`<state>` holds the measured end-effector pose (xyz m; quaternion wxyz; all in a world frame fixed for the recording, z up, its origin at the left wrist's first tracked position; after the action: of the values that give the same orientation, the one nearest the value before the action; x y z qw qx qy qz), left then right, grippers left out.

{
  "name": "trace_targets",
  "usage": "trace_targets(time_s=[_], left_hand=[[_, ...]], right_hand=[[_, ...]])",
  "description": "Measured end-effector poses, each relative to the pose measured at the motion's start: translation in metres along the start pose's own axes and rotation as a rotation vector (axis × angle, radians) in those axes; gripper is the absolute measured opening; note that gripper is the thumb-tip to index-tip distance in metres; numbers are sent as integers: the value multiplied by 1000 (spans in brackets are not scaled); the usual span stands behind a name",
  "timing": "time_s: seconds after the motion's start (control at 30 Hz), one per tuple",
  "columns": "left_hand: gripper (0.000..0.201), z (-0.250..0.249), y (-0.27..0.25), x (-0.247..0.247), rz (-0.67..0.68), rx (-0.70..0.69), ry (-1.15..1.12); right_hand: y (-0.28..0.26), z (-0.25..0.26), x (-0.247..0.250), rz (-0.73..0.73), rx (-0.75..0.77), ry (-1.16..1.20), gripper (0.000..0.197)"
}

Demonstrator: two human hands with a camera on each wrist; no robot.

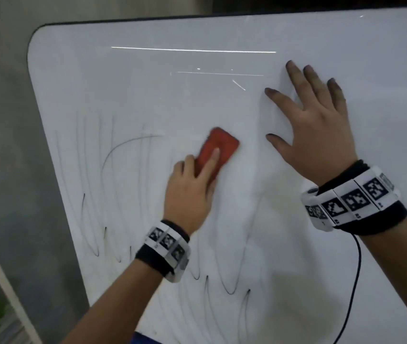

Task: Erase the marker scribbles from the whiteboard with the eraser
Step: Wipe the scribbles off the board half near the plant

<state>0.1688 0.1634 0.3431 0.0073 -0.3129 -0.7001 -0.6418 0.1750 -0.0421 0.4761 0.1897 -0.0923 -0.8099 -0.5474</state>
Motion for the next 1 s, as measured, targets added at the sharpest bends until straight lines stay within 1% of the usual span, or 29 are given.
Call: trace_targets(time_s=[0.1, 0.13, 0.17, 0.2, 0.23, 0.27, 0.33, 0.37, 0.4, 0.43, 0.5, 0.53, 0.57, 0.67, 0.7, 0.73, 0.77, 0.8, 0.83, 0.9, 0.93, 0.97, 1.0], left_hand=[[67, 67, 35, 42, -154, 401, -34], [68, 78, 40, 47, -177, 477, -46], [68, 78, 41, 46, -181, 486, -54], [68, 67, 39, 41, -174, 438, -68], [67, 47, 30, 31, -148, 349, -79], [66, 22, 16, 16, -92, 242, -97], [60, -30, -30, -17, 92, 15, -78], [57, -49, -53, -30, 182, -69, -53], [54, -59, -70, -40, 238, -119, -39], [53, -60, -76, -43, 254, -148, -43], [53, -44, -63, -37, 182, -150, -50], [55, -30, -50, -29, 123, -102, -51], [58, -13, -37, -18, 59, -16, -62], [66, 29, -11, 7, -94, 319, -93], [68, 31, -12, 7, -122, 382, -108], [68, 22, -16, 1, -131, 399, -130], [68, 6, -25, -8, -119, 371, -152], [67, -16, -38, -21, -78, 303, -176], [65, -42, -56, -38, -9, 208, -187], [59, -87, -106, -71, 175, 26, -136], [58, -97, -127, -84, 252, -17, -103], [57, -99, -142, -92, 304, -31, -80], [55, -95, -148, -94, 328, -46, -68]], right_hand=[[-11, -3, -2, -4, -28, -25, 70], [-15, -2, -3, -3, -32, -29, 69], [-17, -1, -4, 1, -34, -34, 69], [-20, -1, -5, 6, -34, -39, 69], [-22, -1, -6, 9, -34, -39, 69], [-23, -1, -6, 9, -35, -35, 69], [-26, -3, -7, 9, -32, -25, 69], [-29, -4, -7, 12, -31, -27, 69], [-31, -5, -7, 16, -33, -34, 69], [-34, -7, -7, 20, -34, -42, 69], [-41, -11, -8, 37, -32, -49, 72], [-46, -13, -9, 50, -27, -51, 74], [-50, -16, -10, 63, -20, -57, 75], [-64, -24, -9, 81, -1, -77, 73], [-68, -25, -9, 85, 2, -78, 72], [-72, -25, -10, 90, 3, -75, 72], [-76, -24, -11, 94, 0, -69, 72], [-79, -23, -12, 98, -4, -63, 73], [-82, -22, -14, 105, -9, -57, 75], [-86, -20, -16, 115, -14, -46, 76], [-88, -20, -16, 116, -14, -43, 76], [-89, -20, -17, 115, -11, -44, 76], [-90, -21, -17, 114, -8, -46, 76]])
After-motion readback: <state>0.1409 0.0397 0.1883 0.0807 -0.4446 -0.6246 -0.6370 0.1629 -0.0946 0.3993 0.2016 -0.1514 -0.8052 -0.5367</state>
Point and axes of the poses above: each hand's wrist, its own y-axis towards the middle knuckle, its own x-axis out of the back of the hand, z = x × y, the point moved 6 cm from there along y, towards the middle knuckle, and after that the axes turned 9 degrees about -y, right-handed, at the moved point
